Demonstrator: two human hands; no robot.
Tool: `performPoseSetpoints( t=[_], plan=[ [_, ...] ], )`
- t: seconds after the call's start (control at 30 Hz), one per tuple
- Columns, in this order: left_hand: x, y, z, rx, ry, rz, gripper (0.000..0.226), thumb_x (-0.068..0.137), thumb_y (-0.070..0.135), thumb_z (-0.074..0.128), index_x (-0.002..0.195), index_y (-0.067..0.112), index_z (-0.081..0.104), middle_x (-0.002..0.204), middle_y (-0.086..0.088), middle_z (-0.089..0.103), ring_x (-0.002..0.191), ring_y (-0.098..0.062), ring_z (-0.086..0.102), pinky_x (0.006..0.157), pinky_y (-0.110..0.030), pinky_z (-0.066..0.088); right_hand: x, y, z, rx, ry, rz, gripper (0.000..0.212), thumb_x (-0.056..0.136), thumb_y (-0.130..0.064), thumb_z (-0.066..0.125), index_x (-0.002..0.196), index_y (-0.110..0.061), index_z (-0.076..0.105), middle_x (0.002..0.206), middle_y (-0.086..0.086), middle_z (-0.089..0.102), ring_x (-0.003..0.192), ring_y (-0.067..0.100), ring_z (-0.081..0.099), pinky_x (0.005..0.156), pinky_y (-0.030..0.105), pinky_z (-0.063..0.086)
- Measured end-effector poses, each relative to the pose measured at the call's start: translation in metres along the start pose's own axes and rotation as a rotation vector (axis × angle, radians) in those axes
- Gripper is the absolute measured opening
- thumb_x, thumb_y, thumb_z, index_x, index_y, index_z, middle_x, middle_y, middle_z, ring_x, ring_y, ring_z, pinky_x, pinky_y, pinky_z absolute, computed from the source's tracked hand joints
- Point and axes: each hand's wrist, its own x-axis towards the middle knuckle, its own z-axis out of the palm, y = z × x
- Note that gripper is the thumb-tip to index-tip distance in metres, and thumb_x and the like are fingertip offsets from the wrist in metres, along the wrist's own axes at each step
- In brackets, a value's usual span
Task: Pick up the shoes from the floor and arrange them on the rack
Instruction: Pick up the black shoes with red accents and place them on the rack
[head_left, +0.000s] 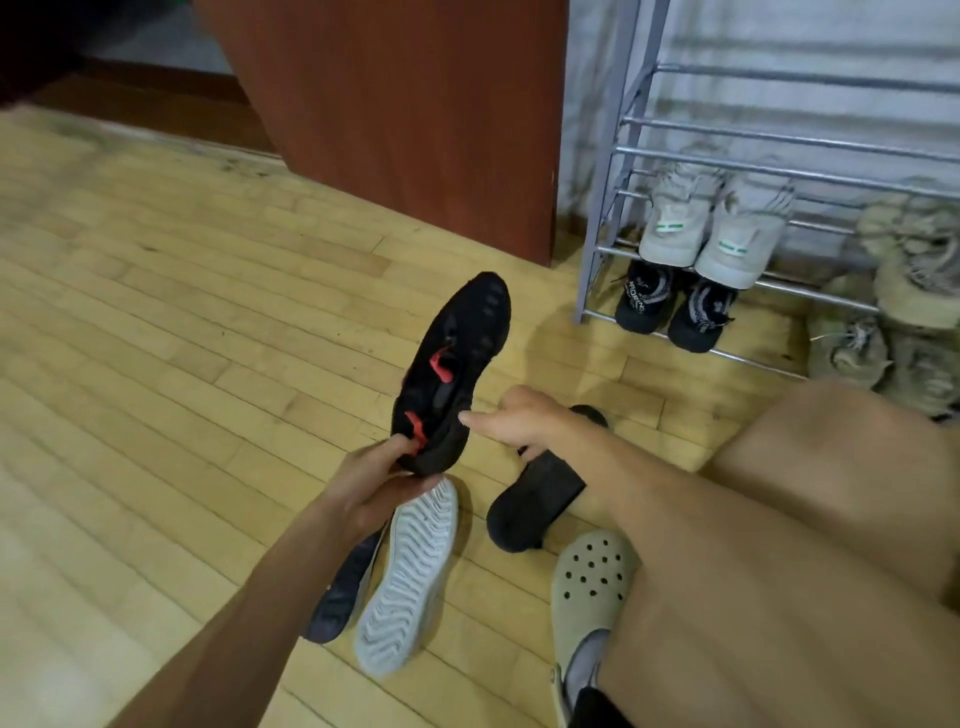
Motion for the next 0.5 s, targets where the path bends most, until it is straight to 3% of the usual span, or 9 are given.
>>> performPoseSetpoints(
  t=[0.07,0.1,0.17,0.23,0.33,0.5],
  plan=[
    [-0.022,0.013,0.007,0.029,-0.136,0.045,0.03,0.09,0.003,0.056,0.118,-0.008,0.056,0.107,-0.025,0.062,0.091,-0.03,0.064,0.07,-0.032,0.061,-0.02,-0.008,-0.004,0.263,-0.027,-0.053,0.076,0.091,-0.049,0.059,0.146,-0.005,0.033,0.139,0.013,0.052,0.113,0.026,0.062,0.085,0.035,0.057],
    [-0.032,0.02,0.012,0.049,-0.183,0.064,0.032,0.09,0.004,0.056,0.121,-0.005,0.054,0.106,-0.024,0.064,0.09,-0.03,0.066,0.072,-0.033,0.061,-0.03,-0.013,-0.009,0.412,-0.035,-0.095,0.071,0.091,-0.043,0.062,0.145,-0.006,0.035,0.138,0.013,0.053,0.11,0.026,0.064,0.086,0.037,0.058],
    [-0.048,0.034,0.021,0.121,-0.226,0.107,0.038,0.089,0.006,0.059,0.125,0.001,0.05,0.109,-0.024,0.065,0.087,-0.031,0.069,0.073,-0.035,0.061,-0.051,-0.021,-0.022,0.569,0.001,-0.193,0.044,0.09,-0.034,0.067,0.125,-0.011,0.056,0.123,0.01,0.065,0.103,0.024,0.067,0.087,0.041,0.058],
    [-0.06,0.045,0.034,0.24,-0.231,0.161,0.048,0.084,0.006,0.065,0.127,0.003,0.046,0.118,-0.026,0.063,0.093,-0.032,0.068,0.076,-0.037,0.06,-0.074,-0.027,-0.035,0.53,0.081,-0.253,0.03,0.087,-0.027,0.071,0.112,-0.011,0.063,0.113,0.006,0.07,0.101,0.023,0.068,0.084,0.04,0.06],
    [-0.082,0.064,0.065,0.462,-0.205,0.306,0.052,0.078,0.005,0.07,0.125,0.001,0.048,0.117,-0.019,0.066,0.108,-0.031,0.063,0.088,-0.04,0.054,-0.105,-0.025,-0.056,0.484,0.183,-0.284,0.035,0.087,-0.007,0.07,0.121,-0.005,0.062,0.118,0.01,0.069,0.107,0.027,0.067,0.08,0.038,0.06],
    [-0.117,0.089,0.128,0.709,-0.338,0.468,0.038,0.084,0.026,0.068,0.119,0.012,0.062,0.108,-0.003,0.073,0.1,-0.02,0.067,0.088,-0.035,0.051,-0.154,-0.004,-0.103,0.547,0.31,-0.33,0.036,0.088,-0.001,0.066,0.124,0.003,0.061,0.116,0.012,0.069,0.107,0.028,0.067,0.072,0.033,0.061]
  ],
)
